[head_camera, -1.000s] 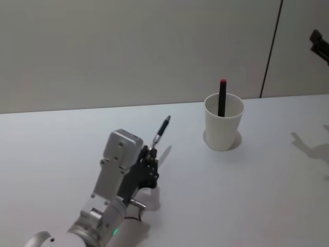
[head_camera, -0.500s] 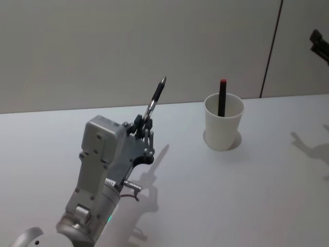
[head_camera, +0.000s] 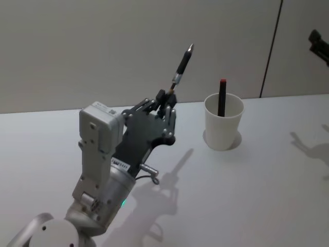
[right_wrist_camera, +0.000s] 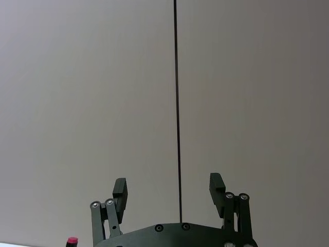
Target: Place the pen into the pen holder.
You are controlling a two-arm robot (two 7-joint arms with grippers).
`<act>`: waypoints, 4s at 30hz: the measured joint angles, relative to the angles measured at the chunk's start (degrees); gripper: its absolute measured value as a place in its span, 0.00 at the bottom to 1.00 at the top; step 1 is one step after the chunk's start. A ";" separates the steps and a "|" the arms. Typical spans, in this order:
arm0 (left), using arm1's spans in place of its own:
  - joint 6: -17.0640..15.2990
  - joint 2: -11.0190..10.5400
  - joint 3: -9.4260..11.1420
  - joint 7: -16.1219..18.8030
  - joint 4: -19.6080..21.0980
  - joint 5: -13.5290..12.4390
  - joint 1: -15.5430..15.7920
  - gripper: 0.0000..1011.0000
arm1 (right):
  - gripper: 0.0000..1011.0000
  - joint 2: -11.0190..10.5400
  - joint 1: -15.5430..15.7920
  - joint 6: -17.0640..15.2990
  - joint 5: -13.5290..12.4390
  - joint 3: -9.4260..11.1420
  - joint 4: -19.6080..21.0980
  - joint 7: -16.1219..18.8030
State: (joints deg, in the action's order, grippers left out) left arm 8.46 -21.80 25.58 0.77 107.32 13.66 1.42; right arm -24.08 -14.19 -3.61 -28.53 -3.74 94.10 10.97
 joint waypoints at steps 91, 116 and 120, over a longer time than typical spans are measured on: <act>8.89 7.88 0.69 -16.12 -8.24 7.80 7.22 0.15 | 0.99 3.35 -2.96 -24.61 -41.91 -5.12 3.54 20.12; 8.89 7.88 0.70 -16.11 -8.24 7.79 7.22 0.15 | 0.99 6.04 -5.67 -21.65 -37.69 -9.62 0.65 21.41; 8.89 7.87 0.70 -16.11 -8.23 7.79 7.22 0.15 | 0.99 6.29 -6.10 -21.01 -37.03 -10.16 0.12 21.65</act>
State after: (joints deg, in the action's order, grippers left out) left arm 17.35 -13.93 26.28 -15.34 99.09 21.45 8.64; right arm -17.78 -20.29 -24.62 -65.56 -13.90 94.22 32.62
